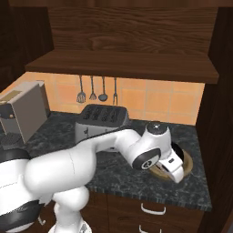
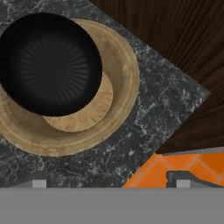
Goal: Pick up the bowls on the counter and stack them on top of one another in the open cabinet. Place the smaller bowl on top of the larger bowl.
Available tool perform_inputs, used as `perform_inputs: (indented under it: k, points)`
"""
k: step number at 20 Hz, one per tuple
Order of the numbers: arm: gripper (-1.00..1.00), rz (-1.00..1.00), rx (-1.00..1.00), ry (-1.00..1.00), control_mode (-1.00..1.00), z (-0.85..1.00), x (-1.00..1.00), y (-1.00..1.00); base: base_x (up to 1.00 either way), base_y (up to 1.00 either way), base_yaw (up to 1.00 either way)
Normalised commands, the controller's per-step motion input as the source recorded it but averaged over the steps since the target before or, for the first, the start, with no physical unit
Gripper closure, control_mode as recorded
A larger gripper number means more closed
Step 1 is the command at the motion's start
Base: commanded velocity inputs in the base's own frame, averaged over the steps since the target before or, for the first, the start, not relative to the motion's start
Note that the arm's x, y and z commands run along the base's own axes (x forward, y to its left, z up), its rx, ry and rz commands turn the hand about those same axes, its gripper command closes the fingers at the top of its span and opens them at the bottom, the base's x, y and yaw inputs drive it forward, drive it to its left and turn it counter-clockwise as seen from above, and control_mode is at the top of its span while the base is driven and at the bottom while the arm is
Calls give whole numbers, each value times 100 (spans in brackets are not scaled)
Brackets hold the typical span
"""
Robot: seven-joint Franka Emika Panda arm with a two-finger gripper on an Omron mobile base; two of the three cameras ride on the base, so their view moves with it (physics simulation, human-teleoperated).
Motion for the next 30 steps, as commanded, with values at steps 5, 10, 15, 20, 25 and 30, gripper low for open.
perform_inputs:
  k: [5, 10, 15, 20, 25, 30]
  points:
    - [-100, -2, 1, 0, -100, -50, 16, 4, 0, 0, 0]
    - [-100, -7, 6, 0, -100, -50, 19, 0, 0, 0, 0]
    - [-100, -11, 7, 0, -100, -31, 37, 0, 0, 0, 0]
    - [-100, -12, 1, 0, -100, -4, 32, 0, 0, 0, 0]
    - [-100, -8, 3, 0, -100, -47, -9, 0, 0, 0, 0]
    - [-100, -3, 4, 0, -100, -38, -4, 0, 0, 0, 0]
